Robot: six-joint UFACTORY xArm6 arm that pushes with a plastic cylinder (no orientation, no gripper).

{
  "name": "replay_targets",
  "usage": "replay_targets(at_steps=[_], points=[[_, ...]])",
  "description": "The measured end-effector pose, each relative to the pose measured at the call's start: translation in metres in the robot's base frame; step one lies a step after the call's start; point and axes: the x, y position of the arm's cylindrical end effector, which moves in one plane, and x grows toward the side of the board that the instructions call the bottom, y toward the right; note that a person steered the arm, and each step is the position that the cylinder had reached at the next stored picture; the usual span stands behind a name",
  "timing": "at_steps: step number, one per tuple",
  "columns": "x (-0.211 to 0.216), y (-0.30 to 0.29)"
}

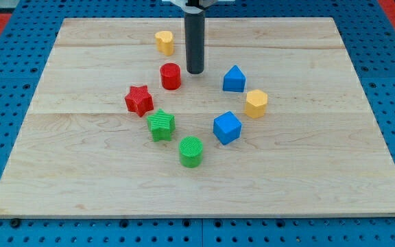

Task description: Move the red circle towards the red star

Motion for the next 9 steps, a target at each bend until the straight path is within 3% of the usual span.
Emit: replay_targets(at_steps=[3,8,9], points=[[0.005,-0.021],[-0.022,-0.061],[-0.002,-0.061]])
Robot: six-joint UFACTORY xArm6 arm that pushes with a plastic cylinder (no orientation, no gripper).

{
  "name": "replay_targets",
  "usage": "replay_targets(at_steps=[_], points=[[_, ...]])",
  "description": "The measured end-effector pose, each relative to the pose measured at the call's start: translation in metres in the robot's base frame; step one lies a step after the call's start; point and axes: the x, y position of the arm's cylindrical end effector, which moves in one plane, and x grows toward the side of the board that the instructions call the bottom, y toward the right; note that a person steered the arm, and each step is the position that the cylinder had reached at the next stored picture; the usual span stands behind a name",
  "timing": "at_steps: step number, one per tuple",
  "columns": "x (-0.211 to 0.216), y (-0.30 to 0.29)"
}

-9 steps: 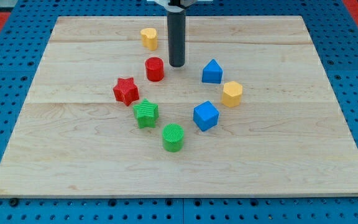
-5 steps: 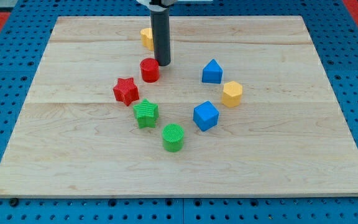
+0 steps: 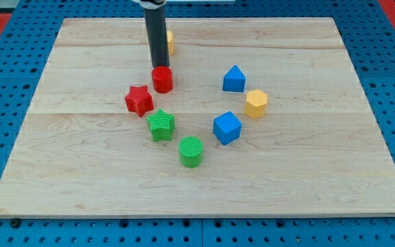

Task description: Move the red circle towards the red star

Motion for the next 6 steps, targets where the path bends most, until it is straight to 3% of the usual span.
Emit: replay_targets(at_steps=[2,4,6], points=[[0.009,-0.001],[0.007,-0.047],[0.025,-0.021]])
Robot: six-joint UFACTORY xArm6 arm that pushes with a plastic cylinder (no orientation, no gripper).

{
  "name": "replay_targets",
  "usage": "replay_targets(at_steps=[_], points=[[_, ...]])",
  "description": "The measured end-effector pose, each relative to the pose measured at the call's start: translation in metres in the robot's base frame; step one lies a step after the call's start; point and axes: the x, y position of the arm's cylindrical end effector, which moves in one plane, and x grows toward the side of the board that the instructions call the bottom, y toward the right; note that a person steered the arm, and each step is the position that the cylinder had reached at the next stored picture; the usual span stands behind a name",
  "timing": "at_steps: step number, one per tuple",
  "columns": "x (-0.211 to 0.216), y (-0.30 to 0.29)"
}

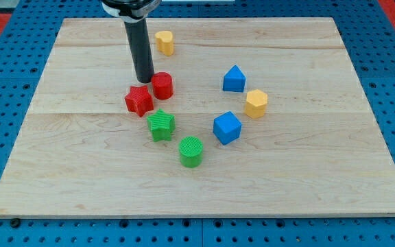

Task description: Move the red circle towards the red star

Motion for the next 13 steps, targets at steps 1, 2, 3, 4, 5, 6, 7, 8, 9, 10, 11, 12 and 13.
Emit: replay_targets(at_steps=[1,2,3,4,5,6,7,8,9,10,11,12,13], points=[[-0.004,0.025],[-0.009,0.054],[-0.027,0.072],[-0.023,0.104],[-0.011,0.115],[0.005,0.117],[0.029,0.117],[0.057,0.116],[0.072,0.085],[0.072,0.053],[0.070,0.045],[0.063,0.045],[0.054,0.046]])
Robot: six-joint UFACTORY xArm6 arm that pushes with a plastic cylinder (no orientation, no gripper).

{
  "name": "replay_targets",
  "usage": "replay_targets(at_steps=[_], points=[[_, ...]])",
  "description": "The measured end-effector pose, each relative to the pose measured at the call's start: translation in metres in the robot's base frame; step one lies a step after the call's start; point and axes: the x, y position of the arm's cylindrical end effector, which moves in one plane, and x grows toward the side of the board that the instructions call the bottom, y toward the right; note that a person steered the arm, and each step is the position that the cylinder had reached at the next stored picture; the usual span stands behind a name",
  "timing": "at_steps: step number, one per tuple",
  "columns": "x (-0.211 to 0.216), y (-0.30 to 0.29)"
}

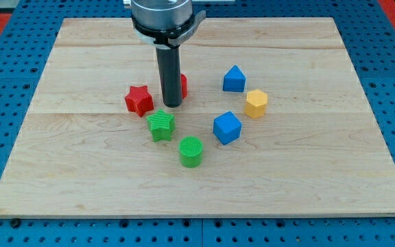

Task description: Move the red circle towards the red star

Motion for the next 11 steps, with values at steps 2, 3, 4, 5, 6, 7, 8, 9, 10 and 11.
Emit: replay_targets(at_steps=[2,3,4,5,6,7,8,9,10,11], points=[[-0.002,0.004],[0.004,0.005],[0.004,0.013],[0.002,0.034],[0.000,0.059],[-0.017,0.070],[-0.035,0.067],[-0.040,0.058],[-0.023,0.059],[-0.018,0.052]])
